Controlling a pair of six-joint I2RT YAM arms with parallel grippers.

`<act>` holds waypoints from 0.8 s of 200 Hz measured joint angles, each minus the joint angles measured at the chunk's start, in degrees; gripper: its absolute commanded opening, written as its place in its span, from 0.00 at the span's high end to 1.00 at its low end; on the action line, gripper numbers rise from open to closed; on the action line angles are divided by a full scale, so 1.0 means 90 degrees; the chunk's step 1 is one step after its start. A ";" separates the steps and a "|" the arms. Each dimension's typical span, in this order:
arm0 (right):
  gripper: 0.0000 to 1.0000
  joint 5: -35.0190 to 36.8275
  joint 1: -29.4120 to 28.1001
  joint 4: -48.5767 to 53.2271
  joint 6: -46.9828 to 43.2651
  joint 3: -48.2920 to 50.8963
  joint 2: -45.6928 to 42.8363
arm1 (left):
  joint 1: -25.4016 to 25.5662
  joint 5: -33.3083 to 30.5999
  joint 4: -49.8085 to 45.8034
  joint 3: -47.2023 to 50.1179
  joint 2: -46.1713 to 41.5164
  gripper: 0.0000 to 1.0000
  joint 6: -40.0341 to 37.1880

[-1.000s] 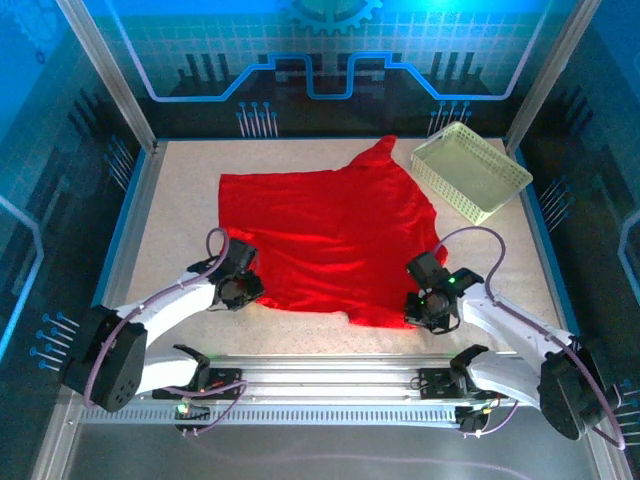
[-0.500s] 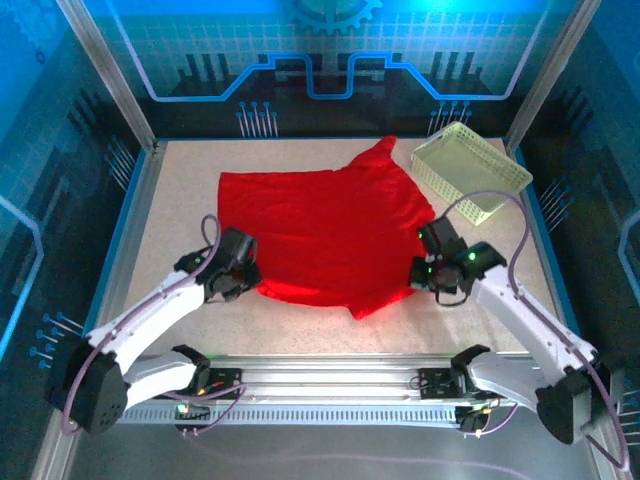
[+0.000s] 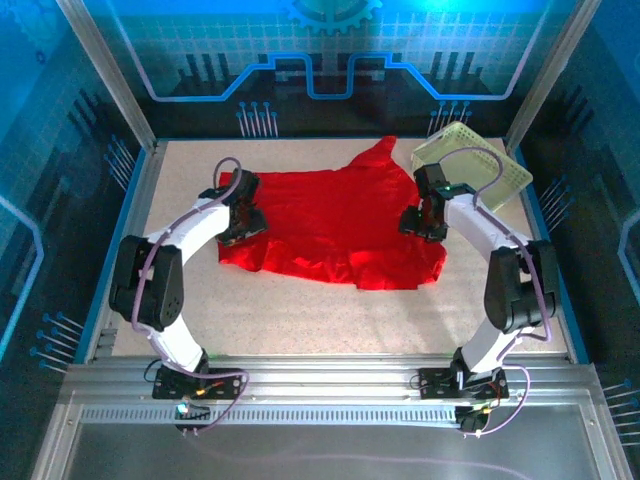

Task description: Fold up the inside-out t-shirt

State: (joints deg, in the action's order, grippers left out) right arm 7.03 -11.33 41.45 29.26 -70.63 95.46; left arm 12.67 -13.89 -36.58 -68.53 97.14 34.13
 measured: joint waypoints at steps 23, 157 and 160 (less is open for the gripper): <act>0.41 -0.0068 -0.0017 -0.0068 -0.0075 0.0333 -0.0590 | -0.0002 -0.0153 -0.0005 0.0520 -0.1001 0.25 -0.0024; 0.42 -0.0330 -0.0906 -0.0236 0.0588 0.2992 -0.2409 | 0.1399 0.0483 0.0957 0.2295 -0.1503 0.31 0.0993; 0.41 -0.0330 -0.0906 -0.0240 0.0593 0.2997 -0.2409 | 0.1401 0.0481 0.0957 0.2263 -0.1426 0.31 0.1008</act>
State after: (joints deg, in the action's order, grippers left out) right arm 4.05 -19.49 39.29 34.59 -43.66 73.78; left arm 25.28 -9.56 -27.97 -48.16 84.31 43.20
